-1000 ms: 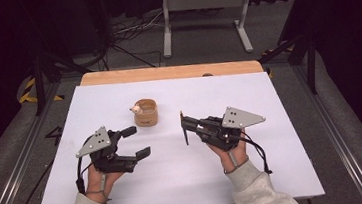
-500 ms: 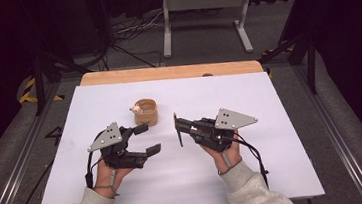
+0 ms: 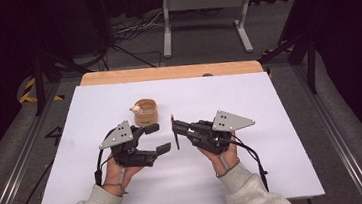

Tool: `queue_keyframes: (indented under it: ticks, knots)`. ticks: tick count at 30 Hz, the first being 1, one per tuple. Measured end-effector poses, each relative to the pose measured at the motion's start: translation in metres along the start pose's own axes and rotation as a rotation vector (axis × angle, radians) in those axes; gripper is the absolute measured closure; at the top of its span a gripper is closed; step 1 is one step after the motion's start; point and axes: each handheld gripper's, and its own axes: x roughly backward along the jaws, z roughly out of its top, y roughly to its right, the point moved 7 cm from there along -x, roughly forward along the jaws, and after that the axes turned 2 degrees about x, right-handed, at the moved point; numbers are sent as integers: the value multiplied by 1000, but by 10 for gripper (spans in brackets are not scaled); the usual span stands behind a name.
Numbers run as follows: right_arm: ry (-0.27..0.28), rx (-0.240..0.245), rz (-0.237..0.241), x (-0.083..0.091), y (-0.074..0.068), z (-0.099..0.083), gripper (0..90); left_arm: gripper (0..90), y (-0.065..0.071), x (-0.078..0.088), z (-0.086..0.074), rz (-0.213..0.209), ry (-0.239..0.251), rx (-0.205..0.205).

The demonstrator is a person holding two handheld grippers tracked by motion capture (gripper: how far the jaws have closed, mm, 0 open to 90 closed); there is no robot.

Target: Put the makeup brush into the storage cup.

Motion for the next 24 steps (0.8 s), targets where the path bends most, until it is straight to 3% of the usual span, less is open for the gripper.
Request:
queue_keyframes:
  ticks: [10, 13, 24]
  knots:
    - [-3, 1, 0, -3, -4, -2, 837, 494, 6, -13, 2, -18, -18, 7]
    - [-4, 0, -3, -3, -4, -2, 837, 559, 5, -12, 3, -3, -7, 19]
    - [-11, 4, -11, -6, -7, -4, 837, 735, 8, -16, 1, 17, -22, -3]
